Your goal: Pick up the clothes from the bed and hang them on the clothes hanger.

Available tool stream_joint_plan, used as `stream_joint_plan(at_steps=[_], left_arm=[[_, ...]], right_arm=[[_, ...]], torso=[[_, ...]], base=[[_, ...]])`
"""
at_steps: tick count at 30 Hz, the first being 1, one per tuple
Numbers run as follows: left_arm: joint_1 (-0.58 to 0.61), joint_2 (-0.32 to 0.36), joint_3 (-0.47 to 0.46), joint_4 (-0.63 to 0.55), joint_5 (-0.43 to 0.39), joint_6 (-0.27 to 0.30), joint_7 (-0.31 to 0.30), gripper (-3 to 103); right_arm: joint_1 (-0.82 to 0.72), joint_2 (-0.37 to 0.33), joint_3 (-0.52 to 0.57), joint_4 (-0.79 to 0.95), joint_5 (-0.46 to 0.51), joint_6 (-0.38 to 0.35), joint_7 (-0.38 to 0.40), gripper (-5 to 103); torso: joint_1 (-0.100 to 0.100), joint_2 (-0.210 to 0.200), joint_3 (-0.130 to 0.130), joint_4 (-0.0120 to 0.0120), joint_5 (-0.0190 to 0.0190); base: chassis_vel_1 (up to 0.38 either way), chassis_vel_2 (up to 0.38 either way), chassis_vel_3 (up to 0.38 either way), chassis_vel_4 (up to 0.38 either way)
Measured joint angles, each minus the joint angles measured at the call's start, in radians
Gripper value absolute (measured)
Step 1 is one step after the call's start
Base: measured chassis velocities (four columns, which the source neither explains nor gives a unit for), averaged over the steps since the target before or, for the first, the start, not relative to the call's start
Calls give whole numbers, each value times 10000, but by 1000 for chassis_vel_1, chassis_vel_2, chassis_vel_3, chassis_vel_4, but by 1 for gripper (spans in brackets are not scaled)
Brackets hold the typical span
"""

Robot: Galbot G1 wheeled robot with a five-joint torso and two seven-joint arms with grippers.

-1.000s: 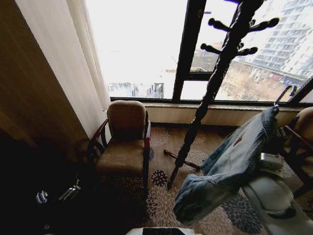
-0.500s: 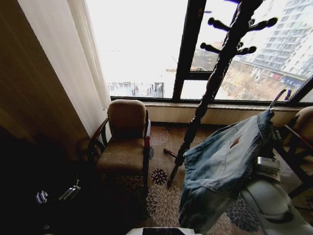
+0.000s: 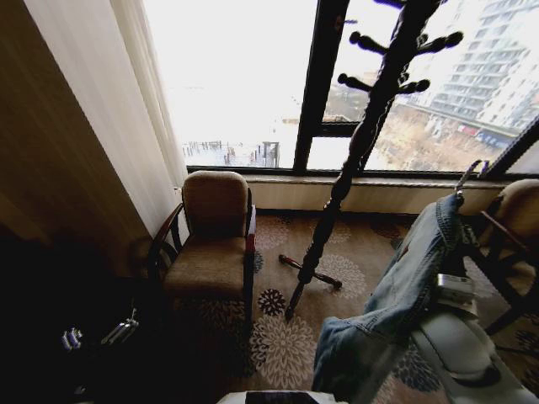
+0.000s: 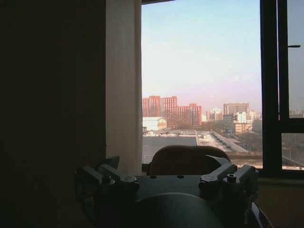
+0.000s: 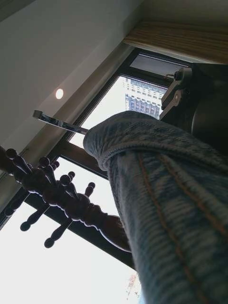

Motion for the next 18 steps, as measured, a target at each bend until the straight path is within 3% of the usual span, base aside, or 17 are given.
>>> stream_joint_plan(at_steps=[18], left_arm=[[0,0,0,0,0,0,0,100]], right_arm=[[-178,126,-95,8,-177,99,-86,21]], torso=[[-4,2,-2,-2,0]], base=[[-66,-92,-87,-67]])
